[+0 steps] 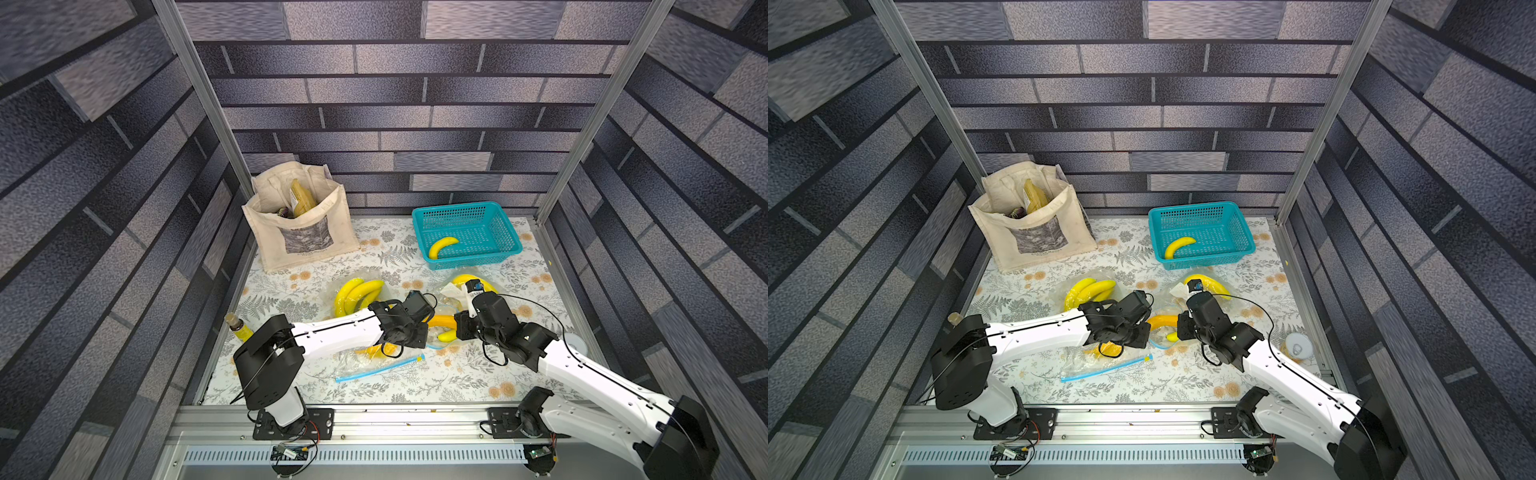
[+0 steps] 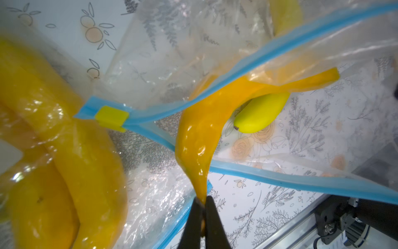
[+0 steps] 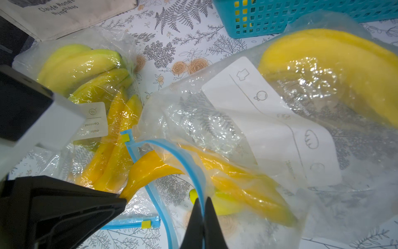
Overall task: Open the zip-top bag and take out the banana
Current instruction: Pick up the banana from the zipper food storage bag, then place the banana in the basket.
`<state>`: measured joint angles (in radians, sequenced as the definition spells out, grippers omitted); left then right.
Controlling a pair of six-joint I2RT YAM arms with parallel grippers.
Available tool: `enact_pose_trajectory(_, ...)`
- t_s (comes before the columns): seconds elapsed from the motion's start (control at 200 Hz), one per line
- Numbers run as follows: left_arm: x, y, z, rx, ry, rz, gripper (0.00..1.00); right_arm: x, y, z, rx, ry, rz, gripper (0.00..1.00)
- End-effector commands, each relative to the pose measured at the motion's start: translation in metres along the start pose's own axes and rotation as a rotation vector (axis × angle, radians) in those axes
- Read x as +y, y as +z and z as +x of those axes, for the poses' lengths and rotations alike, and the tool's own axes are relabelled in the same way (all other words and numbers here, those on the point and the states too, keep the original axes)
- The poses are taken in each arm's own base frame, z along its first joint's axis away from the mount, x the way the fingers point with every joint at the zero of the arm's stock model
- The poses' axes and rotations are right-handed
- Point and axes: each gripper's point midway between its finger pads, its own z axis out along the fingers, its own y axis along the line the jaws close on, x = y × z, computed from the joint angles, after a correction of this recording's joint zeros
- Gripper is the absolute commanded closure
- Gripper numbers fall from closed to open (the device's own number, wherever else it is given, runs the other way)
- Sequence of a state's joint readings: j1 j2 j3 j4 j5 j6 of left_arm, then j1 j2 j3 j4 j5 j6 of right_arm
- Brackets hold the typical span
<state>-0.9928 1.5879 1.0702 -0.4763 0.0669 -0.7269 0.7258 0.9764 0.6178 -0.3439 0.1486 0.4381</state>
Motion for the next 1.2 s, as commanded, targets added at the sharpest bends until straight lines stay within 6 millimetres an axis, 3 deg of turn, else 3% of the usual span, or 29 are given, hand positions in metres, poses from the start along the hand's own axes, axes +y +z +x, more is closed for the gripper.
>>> enact_pose_trajectory(0.0, 0.009, -0.035, 0.018, 0.070, -0.036, -0.001, 0.95, 0.000, 0.001, -0.001, -0.011, -0.040, 0.005, 1.00)
enact_pose_trajectory(0.17, 0.050, -0.076, 0.038, 0.057, -0.077, -0.134, 0.95, -0.011, -0.001, -0.005, -0.031, -0.045, 0.071, 1.00)
enact_pose_trajectory(0.341, 0.074, -0.112, 0.050, -0.015, -0.148, -0.150, 0.95, -0.011, 0.005, -0.008, -0.030, -0.040, 0.086, 1.00)
enact_pose_trajectory(0.436, 0.089, -0.135, 0.044, -0.076, -0.144, -0.208, 0.95, -0.009, 0.006, -0.012, -0.039, -0.036, 0.081, 1.00)
enact_pose_trajectory(0.506, 0.095, -0.152, 0.029, -0.127, -0.135, -0.223, 0.95, -0.009, 0.008, -0.013, -0.033, -0.041, 0.088, 1.00)
enact_pose_trajectory(0.641, 0.096, -0.182, -0.032, -0.284, -0.076, -0.247, 0.95, -0.008, 0.007, -0.017, -0.042, -0.042, 0.092, 1.00)
enact_pose_trajectory(0.756, 0.078, -0.187, -0.100, -0.370, -0.001, -0.200, 0.95, -0.006, 0.006, -0.019, -0.042, -0.038, 0.087, 1.00)
enact_pose_trajectory(0.841, 0.061, -0.180, -0.154, -0.404, 0.052, -0.160, 0.94, -0.006, 0.005, -0.019, -0.042, -0.029, 0.082, 1.00)
enact_pose_trajectory(1.042, 0.039, -0.117, -0.273, -0.397, 0.092, -0.067, 0.95, -0.006, 0.004, -0.018, -0.050, -0.008, 0.074, 1.00)
enact_pose_trajectory(1.107, 0.034, -0.084, -0.302, -0.375, 0.101, -0.047, 0.95, -0.006, 0.004, -0.018, -0.051, -0.003, 0.075, 1.00)
enact_pose_trajectory(1.172, 0.027, -0.066, -0.330, -0.392, 0.094, -0.019, 0.94, -0.005, 0.004, -0.020, -0.056, 0.002, 0.074, 1.00)
enact_pose_trajectory(1.197, 0.030, -0.048, -0.335, -0.377, 0.079, -0.012, 0.93, -0.005, 0.004, -0.020, -0.058, 0.002, 0.073, 1.00)
